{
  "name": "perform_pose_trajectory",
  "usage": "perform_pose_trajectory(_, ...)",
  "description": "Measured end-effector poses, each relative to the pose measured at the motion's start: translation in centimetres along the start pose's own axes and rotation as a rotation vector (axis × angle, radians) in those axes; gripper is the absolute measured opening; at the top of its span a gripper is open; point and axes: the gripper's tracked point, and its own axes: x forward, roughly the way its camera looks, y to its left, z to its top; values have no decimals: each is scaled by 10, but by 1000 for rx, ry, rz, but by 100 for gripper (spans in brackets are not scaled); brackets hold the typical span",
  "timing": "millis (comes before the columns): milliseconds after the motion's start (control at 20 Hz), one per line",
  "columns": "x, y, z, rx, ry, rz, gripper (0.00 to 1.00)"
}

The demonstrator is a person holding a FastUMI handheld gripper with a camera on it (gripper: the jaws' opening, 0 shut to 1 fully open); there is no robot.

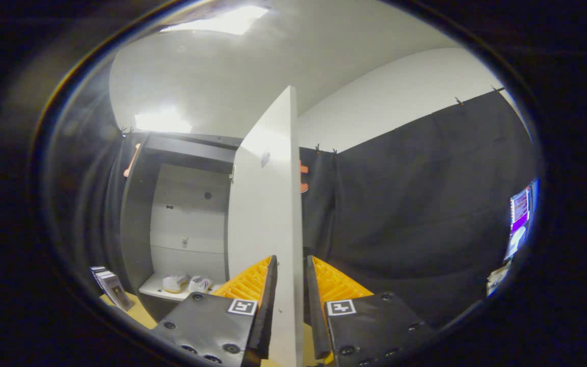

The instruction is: Open the shoe cabinet door, grab the shoes and put them into the shoe cabinet, then close the shoe cabinet door.

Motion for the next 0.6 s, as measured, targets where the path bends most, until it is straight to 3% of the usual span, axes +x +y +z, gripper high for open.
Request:
perform_pose_trajectory(300, 29, -59, -20, 45, 52, -53, 35)
perform_pose_trajectory(500, 53, -81, -44, 87, 114, -18, 36)
perform_pose_trajectory(600, 68, -83, -50, 89, 125, 20, 47)
